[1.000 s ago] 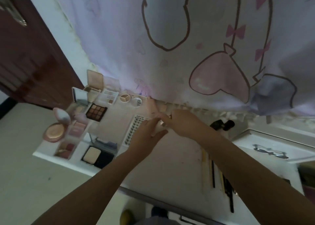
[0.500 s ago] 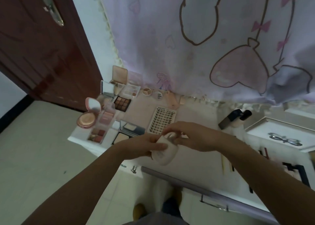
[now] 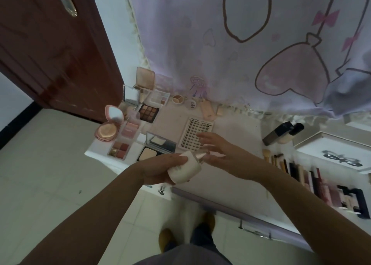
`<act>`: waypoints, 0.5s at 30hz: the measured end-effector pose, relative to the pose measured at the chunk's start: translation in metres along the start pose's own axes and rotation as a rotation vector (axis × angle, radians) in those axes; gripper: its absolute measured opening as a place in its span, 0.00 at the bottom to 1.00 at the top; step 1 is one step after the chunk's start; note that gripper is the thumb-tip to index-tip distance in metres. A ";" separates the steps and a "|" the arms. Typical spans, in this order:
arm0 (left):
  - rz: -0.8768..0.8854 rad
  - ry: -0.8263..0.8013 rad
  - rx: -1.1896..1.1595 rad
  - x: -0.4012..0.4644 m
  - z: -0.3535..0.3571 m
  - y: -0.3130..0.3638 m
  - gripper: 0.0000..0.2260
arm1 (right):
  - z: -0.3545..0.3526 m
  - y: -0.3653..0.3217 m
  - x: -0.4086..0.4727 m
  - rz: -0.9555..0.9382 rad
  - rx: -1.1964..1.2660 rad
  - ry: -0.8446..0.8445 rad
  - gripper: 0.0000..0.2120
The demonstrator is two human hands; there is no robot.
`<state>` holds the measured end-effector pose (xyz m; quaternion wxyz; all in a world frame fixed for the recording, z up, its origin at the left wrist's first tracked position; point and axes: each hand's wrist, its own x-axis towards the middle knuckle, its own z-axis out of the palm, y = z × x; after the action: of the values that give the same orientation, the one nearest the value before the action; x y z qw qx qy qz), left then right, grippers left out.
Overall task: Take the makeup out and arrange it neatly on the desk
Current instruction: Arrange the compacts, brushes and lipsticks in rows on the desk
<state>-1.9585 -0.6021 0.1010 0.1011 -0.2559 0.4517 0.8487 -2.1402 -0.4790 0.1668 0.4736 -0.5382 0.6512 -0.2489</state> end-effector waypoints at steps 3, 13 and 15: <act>-0.022 0.030 0.185 -0.002 0.002 0.007 0.28 | 0.003 0.004 0.010 0.235 -0.024 -0.088 0.19; -0.079 0.107 -0.076 -0.011 -0.011 0.009 0.20 | -0.001 -0.006 0.014 -0.040 -0.212 0.070 0.10; -0.024 0.128 -0.100 -0.010 -0.013 0.006 0.13 | -0.006 0.000 0.015 -0.033 -0.187 0.199 0.11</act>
<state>-1.9482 -0.6159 0.1045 0.0691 -0.3196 0.4111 0.8509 -2.1449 -0.4938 0.1635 0.3503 -0.5633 0.7065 -0.2467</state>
